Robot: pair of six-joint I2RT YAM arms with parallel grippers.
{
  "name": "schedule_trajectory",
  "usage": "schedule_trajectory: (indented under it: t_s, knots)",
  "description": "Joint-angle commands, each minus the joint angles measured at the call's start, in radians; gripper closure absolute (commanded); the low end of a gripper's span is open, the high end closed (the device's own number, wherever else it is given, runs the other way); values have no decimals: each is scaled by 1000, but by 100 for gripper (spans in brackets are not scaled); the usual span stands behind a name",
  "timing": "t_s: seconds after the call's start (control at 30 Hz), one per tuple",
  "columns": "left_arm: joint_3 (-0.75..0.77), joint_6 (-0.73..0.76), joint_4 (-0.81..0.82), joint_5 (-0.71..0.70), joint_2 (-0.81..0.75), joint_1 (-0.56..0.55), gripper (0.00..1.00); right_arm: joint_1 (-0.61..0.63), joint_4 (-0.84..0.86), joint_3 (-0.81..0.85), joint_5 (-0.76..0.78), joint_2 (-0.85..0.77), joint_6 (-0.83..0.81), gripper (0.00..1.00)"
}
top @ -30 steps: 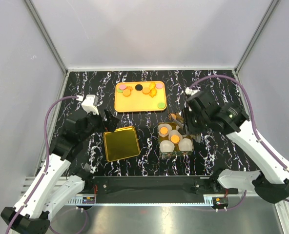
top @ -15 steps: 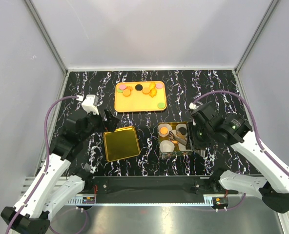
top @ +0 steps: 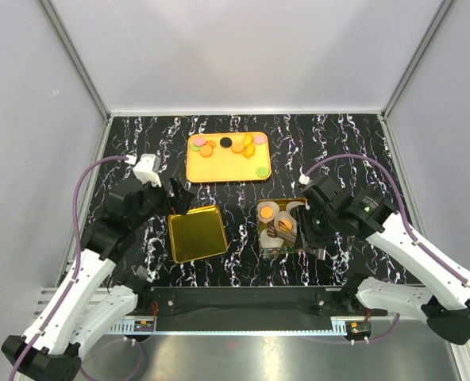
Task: Pack the cookies
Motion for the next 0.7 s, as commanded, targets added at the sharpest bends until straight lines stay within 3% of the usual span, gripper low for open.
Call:
schedule_trajectory:
  t_s: [0.0,0.67]
  knots:
    - [10,-7,38,-3,1,5,1,19,49,0,-21,-3,21,60]
    - [8,-8,39,5,-2,5,1,52,64,-54,-12,-13,60,58]
